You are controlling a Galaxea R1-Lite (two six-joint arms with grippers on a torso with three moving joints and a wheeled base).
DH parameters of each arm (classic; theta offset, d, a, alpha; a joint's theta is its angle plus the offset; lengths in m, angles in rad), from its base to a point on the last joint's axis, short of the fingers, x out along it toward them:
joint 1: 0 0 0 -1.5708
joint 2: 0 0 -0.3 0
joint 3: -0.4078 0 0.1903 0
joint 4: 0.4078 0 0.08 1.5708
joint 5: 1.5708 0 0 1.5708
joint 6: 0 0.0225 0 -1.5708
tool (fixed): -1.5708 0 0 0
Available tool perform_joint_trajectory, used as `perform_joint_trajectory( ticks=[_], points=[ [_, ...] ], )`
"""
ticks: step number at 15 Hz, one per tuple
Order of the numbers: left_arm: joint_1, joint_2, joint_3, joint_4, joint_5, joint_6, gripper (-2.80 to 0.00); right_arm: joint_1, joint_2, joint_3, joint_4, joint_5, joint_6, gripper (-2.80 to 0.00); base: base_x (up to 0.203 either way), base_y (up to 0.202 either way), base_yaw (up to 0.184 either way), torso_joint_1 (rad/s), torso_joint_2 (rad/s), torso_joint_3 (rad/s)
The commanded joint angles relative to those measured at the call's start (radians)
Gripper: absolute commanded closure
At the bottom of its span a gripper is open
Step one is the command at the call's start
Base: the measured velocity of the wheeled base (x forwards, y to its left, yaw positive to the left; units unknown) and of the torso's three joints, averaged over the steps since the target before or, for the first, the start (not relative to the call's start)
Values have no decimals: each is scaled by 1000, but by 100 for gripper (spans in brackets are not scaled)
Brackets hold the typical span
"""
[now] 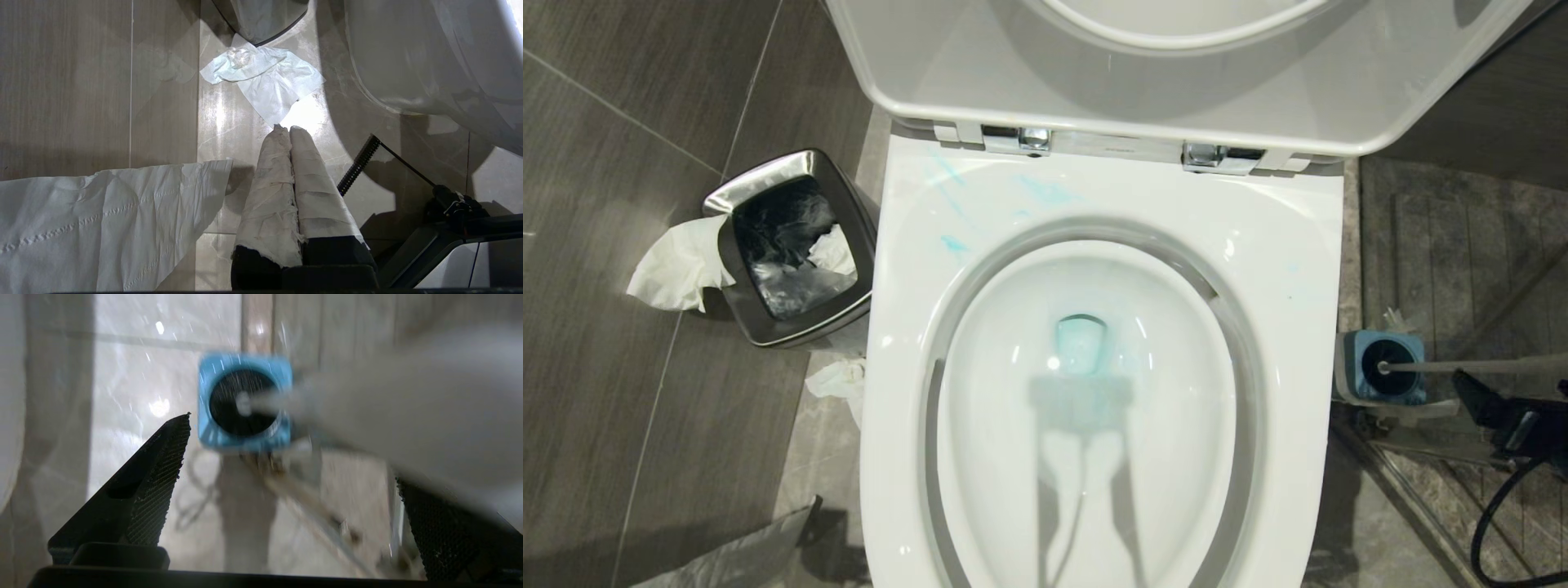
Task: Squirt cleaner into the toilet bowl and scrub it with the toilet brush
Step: Scrub the toilet bowl
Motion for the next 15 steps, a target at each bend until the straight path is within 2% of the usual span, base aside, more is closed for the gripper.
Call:
perform_joint_trajectory(
  ticks=[1,3,4,13,15],
  points=[
    [0,0,0,0,0,1,0,3,60,-3,-67,9,-21,-280,0,0,0,0,0,0],
    [0,0,0,0,0,1,0,3,55,-3,-68,11,-37,-280,0,0,0,0,0,0],
    [0,0,0,0,0,1,0,3,53,-3,-68,11,-37,0,0,0,0,0,0,0],
    [0,0,0,0,0,1,0,2,53,-20,-74,54,-45,0,0,0,0,0,0,0],
    [0,0,0,0,0,1,0,2,66,-21,-124,54,-45,0,0,0,0,0,0,0]
  ],
)
